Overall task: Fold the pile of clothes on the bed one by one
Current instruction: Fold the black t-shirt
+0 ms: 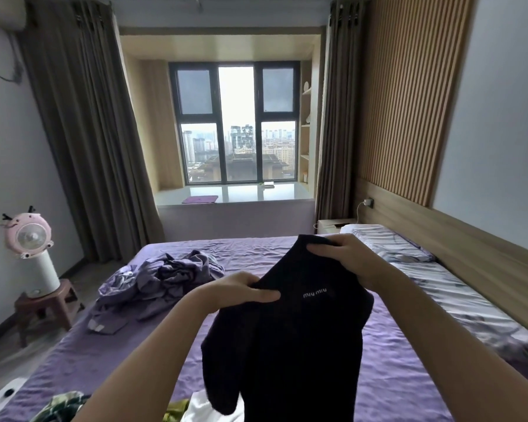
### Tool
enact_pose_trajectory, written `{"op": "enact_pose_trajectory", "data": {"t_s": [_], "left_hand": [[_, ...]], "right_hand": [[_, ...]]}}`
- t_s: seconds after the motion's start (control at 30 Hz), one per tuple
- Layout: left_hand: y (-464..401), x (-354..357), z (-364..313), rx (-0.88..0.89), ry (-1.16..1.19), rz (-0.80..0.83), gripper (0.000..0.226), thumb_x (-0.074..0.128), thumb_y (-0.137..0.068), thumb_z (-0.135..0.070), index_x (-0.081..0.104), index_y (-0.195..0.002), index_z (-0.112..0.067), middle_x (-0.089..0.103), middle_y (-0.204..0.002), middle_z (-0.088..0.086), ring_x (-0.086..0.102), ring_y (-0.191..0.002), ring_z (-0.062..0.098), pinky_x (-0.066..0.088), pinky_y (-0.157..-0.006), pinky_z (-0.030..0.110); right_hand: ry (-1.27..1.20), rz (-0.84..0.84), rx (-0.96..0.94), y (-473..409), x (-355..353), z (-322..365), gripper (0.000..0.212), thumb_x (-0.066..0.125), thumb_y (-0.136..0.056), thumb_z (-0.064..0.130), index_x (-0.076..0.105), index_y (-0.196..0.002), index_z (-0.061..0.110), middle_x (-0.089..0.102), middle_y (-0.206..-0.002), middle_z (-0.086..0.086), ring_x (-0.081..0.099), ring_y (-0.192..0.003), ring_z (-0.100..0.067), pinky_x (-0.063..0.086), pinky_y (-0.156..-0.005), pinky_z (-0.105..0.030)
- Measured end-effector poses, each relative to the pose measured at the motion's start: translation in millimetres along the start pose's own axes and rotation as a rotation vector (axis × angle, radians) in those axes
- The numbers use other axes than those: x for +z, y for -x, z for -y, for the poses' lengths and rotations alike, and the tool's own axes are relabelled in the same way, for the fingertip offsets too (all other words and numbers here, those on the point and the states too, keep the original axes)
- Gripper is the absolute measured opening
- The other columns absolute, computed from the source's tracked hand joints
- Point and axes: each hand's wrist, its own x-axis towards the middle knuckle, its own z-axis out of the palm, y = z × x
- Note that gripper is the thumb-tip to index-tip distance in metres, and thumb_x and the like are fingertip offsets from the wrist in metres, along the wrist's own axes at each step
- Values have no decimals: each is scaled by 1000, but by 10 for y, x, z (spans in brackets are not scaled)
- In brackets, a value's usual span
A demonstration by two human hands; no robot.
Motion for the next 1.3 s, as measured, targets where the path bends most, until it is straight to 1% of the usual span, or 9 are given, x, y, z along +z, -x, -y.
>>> {"op": "enact_pose_trajectory", "data": {"t_s": [0.13,0.33,0.53,0.73,0.8,0.93,1.1,1.2,1.3], "left_hand": [[50,-49,172,-27,13,4,53,83,-55,-56,74,-92,-19,74,-95,1,70,-89,16,53,-89,32],[127,-196,137,14,-15,-128,33,82,-68,-41,66,-77,-14,61,-69,-4,60,-68,11,47,-66,23],[155,-246,21,-3,-164,-158,30,79,-75,-23,66,-94,-4,63,-86,6,61,-83,19,50,-85,37],[107,-192,6,51,67,-304,33,73,-78,2,60,-108,0,65,-98,17,61,-88,23,48,-93,41],[49,-157,-14,66,134,-378,35,72,-79,1,59,-111,-3,67,-103,18,64,-88,25,49,-92,39],[-105,-77,-179,170,-86,-480,15,69,-85,-15,68,-98,-8,70,-96,8,63,-86,16,46,-73,15],[-287,149,-517,235,-239,-576,23,68,-84,-24,57,-104,-27,69,-88,-2,62,-77,15,45,-70,22],[-360,311,-717,230,-49,-633,33,62,-85,-16,49,-110,-32,67,-83,3,62,-67,19,47,-64,28],[-348,415,-838,274,382,-434,30,60,-83,-16,55,-111,-26,66,-85,6,61,-69,16,49,-66,27]], "right_hand": [[-53,-17,17,64,-53,-4,5,74,-77,22,77,-81,20,74,-83,-10,71,-71,-21,56,-59,-25],[-155,-85,62,79,-219,-85,16,78,-68,21,77,-83,14,74,-85,-13,71,-71,-23,55,-56,-26],[-64,-105,141,145,-461,-258,33,80,-66,37,76,-85,11,73,-80,-11,69,-67,-20,56,-57,-25],[-74,-140,87,220,-647,-365,11,73,-77,18,76,-83,10,73,-78,-10,69,-65,-16,54,-54,-20],[-77,-158,67,230,-673,-374,9,71,-81,17,75,-82,9,71,-76,-9,67,-63,-15,53,-54,-19],[60,-136,16,188,-623,-295,16,67,-85,22,67,-85,6,60,-72,-9,56,-64,-19,43,-55,-27],[214,-57,-100,50,-339,-94,9,68,-84,10,60,-81,8,61,-57,2,58,-52,-10,51,-53,-22],[376,-86,-237,-31,-183,-9,10,70,-82,16,61,-78,16,66,-59,7,60,-58,-8,44,-61,-21],[336,-100,-303,-94,-111,44,9,69,-83,16,61,-81,19,66,-61,10,61,-61,-4,46,-64,-19]]}}
